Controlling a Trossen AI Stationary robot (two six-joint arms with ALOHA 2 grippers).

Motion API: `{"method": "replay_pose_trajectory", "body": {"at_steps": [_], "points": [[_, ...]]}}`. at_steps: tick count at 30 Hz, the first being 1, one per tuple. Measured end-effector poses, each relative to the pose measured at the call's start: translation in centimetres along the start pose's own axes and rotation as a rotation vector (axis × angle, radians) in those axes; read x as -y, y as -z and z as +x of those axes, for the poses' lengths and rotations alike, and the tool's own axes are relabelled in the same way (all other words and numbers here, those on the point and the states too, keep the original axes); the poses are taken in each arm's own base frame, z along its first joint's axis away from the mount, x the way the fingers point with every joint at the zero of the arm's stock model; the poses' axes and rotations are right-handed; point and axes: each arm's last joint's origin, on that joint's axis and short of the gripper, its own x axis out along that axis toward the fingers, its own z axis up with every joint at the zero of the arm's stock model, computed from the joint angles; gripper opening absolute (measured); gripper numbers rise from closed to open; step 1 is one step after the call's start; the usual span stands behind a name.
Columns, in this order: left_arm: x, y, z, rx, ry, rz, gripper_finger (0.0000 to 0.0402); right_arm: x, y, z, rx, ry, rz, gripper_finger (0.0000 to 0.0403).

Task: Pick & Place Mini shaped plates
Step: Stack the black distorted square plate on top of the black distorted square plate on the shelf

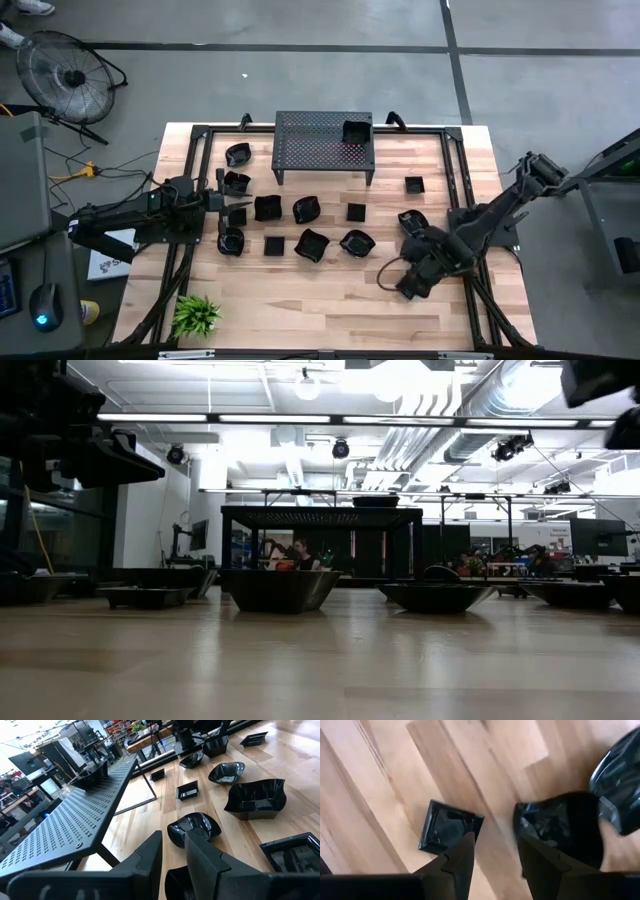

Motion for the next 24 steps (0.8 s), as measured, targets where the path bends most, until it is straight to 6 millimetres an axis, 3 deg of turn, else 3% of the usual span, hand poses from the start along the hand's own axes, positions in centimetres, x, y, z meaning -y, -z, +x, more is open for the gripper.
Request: {"method": "replay_pose_trajectory", "body": {"at_steps": [11, 24], "points": [[0.0, 0.0, 0.0, 0.0, 0.0, 0.0, 0.008, -1.8, 2.1, 2.3, -0.05, 0.103, 0.028, 0.0145], [0.0, 0.0, 0.0, 0.0, 0.0, 0.0, 0.008, -1.6, 3.0, 3.9, -0.039, 0.278, -0.017, 0.0145]]}}
